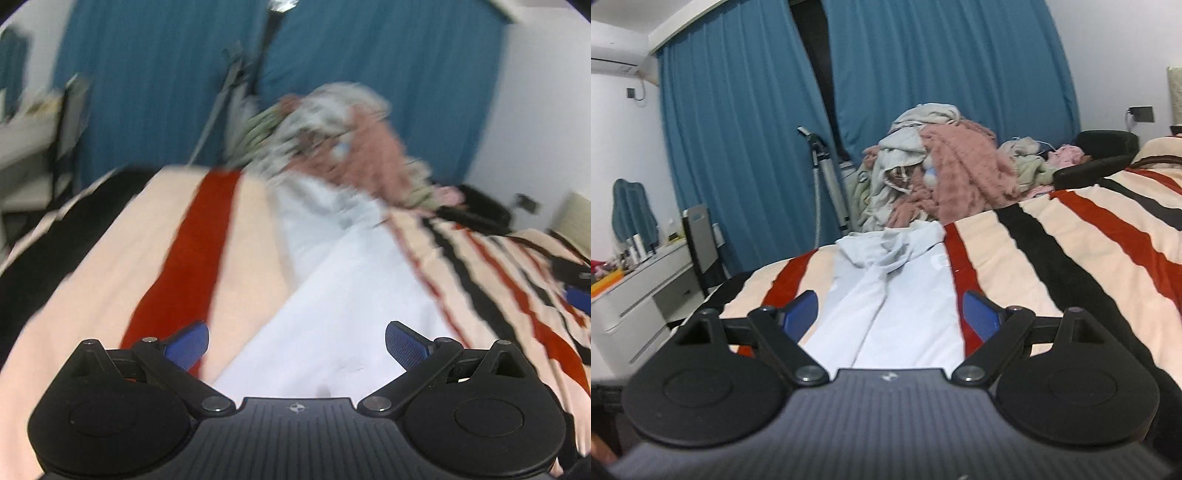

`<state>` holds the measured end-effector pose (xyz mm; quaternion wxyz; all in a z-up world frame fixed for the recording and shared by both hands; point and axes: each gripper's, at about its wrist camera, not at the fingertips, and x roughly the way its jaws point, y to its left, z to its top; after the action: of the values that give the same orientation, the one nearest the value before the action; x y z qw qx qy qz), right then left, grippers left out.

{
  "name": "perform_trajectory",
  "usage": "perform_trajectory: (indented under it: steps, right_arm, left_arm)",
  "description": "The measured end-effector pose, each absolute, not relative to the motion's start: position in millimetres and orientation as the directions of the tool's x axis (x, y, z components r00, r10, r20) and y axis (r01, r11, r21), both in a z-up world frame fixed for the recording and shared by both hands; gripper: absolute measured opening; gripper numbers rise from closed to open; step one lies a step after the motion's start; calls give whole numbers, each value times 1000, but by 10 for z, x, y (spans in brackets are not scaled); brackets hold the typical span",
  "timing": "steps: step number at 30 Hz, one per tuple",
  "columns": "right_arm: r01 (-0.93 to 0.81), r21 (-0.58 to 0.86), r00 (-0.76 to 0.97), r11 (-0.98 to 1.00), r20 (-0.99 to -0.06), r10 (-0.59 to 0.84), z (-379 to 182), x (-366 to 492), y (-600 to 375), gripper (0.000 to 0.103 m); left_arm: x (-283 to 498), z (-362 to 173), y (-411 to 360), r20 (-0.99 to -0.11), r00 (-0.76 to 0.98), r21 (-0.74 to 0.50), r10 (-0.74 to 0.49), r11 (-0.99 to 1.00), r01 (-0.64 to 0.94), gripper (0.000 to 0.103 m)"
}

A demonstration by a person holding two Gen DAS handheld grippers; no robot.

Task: Fold clothes
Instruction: 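Move the open left gripper to the hem end of the folded T-shirt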

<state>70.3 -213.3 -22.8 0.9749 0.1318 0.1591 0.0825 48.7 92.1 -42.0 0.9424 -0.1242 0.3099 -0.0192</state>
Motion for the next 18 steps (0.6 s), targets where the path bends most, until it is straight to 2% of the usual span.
perform_trajectory:
  steps: [5,7,11,13,15,17,18]
  right_arm:
    - [-96,345,917,934,-333,218,-318,780,-2219,87]
    - [-63,366,918,929,-343,197,-349,788,-2275,87]
    - [27,408,933,912,-338,124,-391,762,-2426,87]
    - [57,438,935,897,-338,105,-408,753,-2497,87]
    - [76,458,932,886,-347,100,-428,754,-2538,87]
    - [81,469,930,880,-353,102,-436,746,-2546,87]
    - [82,473,930,877,-354,104,-437,741,-2547,87]
  left_arm:
    - [566,-682,1327,-727,683,-322,-78,917,-237,98]
    - [597,-787,1489,-778,624,-338,-74,886,-317,86]
    - [602,-916,1622,-822,561,-354,-95,857,-375,79]
    - [573,-915,1595,-830,552,-328,-76,867,-374,57]
    - [532,-909,1561,-837,544,-299,-52,877,-376,42]
    - [475,-897,1535,-842,539,-272,-25,883,-383,21]
    - [442,-881,1528,-840,542,-275,-29,884,-379,6]
